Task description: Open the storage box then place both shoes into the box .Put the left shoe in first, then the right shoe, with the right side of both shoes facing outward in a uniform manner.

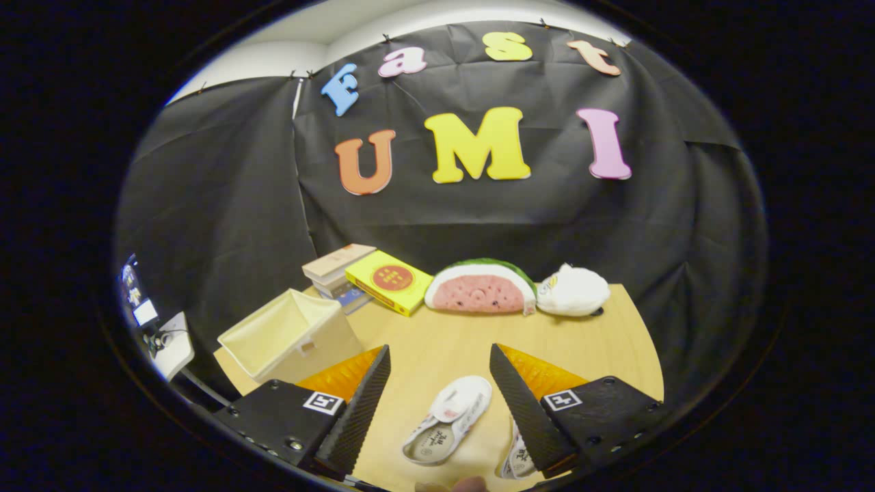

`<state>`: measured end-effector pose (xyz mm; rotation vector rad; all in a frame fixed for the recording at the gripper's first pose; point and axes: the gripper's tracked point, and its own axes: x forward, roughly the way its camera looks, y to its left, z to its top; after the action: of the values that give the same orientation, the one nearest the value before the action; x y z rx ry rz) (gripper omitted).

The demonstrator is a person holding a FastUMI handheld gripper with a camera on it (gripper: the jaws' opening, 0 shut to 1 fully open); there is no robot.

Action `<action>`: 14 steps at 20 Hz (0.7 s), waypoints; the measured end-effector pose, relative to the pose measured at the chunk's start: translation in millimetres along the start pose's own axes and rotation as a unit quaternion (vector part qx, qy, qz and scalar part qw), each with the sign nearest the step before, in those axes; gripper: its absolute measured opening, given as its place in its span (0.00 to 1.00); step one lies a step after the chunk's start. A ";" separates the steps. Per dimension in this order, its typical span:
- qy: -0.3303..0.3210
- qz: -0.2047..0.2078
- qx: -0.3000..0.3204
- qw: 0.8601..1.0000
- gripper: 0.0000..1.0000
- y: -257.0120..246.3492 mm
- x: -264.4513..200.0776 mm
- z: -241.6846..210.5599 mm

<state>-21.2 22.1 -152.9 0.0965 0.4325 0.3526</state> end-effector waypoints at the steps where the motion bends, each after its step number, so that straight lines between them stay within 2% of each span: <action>1: 0.016 -0.009 0.008 1.000 0.90 -6.8 3.0 -16.6; 7: 0.122 -0.041 0.033 0.991 0.90 -23.3 25.2 -115.9; 14: 0.172 -0.081 0.055 0.980 0.91 -29.7 55.7 -161.0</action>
<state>-33.3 16.8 -325.3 0.1079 0.7971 0.1841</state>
